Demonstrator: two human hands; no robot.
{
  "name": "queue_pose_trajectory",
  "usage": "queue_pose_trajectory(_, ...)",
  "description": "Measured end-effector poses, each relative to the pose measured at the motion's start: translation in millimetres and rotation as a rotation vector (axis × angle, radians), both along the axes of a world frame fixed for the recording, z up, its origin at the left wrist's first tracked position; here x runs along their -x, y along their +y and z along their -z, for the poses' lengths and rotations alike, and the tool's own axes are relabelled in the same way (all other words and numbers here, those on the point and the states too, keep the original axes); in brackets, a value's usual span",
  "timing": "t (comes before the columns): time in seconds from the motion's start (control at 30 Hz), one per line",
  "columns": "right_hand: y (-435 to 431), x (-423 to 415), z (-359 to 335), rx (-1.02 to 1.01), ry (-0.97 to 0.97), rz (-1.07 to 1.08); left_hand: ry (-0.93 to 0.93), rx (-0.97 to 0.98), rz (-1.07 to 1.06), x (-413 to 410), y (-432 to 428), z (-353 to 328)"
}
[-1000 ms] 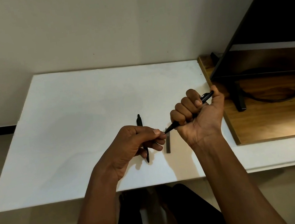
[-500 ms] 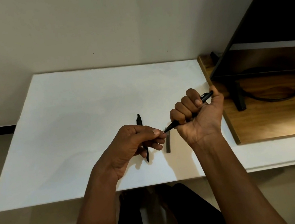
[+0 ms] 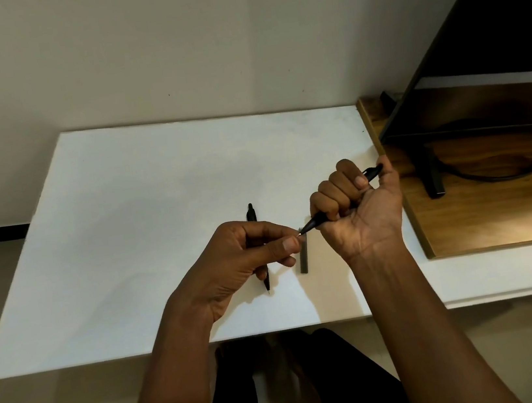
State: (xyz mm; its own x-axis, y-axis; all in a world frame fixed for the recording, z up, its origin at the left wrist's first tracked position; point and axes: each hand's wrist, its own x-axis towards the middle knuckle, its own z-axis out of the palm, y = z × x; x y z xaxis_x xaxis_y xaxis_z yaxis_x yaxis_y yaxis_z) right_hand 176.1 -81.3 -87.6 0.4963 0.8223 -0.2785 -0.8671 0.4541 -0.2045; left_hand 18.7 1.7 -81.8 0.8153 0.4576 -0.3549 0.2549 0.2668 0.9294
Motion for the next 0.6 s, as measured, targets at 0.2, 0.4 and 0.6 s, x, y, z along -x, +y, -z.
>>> queue_pose_trajectory(0.2, -1, 1, 0, -0.028, -0.008, -0.008, -0.004, -0.013, -0.010, -1, 0, 1)
queue_pose_trajectory(0.4, -2, 1, 1, -0.013, -0.027, -0.021, 0.005, 0.002, -0.025, 1, 1, 2)
queue_pose_trajectory(0.6, 5, -5, 1, 0.517, -0.323, -0.100, 0.229, -0.103, -0.289, 3, 11, 21)
